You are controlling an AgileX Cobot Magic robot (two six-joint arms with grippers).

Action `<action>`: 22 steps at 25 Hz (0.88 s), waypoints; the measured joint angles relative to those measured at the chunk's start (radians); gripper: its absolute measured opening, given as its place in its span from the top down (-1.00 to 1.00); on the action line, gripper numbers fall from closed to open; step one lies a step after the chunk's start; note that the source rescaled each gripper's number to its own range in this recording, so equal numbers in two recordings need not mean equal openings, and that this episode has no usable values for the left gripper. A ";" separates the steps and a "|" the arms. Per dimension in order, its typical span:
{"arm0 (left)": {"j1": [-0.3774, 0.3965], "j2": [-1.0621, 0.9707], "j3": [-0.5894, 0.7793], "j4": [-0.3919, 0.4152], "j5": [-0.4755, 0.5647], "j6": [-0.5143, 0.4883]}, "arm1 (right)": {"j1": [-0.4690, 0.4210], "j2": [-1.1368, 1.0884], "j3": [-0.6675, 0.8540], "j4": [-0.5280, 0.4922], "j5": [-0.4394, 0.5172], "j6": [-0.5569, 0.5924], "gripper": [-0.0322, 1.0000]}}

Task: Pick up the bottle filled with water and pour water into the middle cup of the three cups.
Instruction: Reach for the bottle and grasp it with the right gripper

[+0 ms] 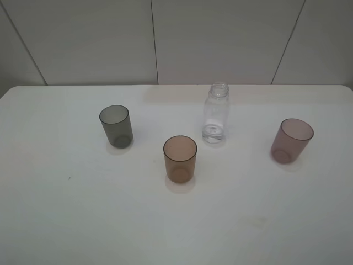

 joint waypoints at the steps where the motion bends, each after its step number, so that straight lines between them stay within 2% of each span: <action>1: 0.000 0.000 0.000 0.000 0.000 0.000 | 0.001 0.000 0.000 0.000 0.000 0.000 -0.91; 22: 0.000 0.000 0.000 0.000 0.000 0.000 | 0.001 0.014 0.000 0.000 0.000 0.000 -0.91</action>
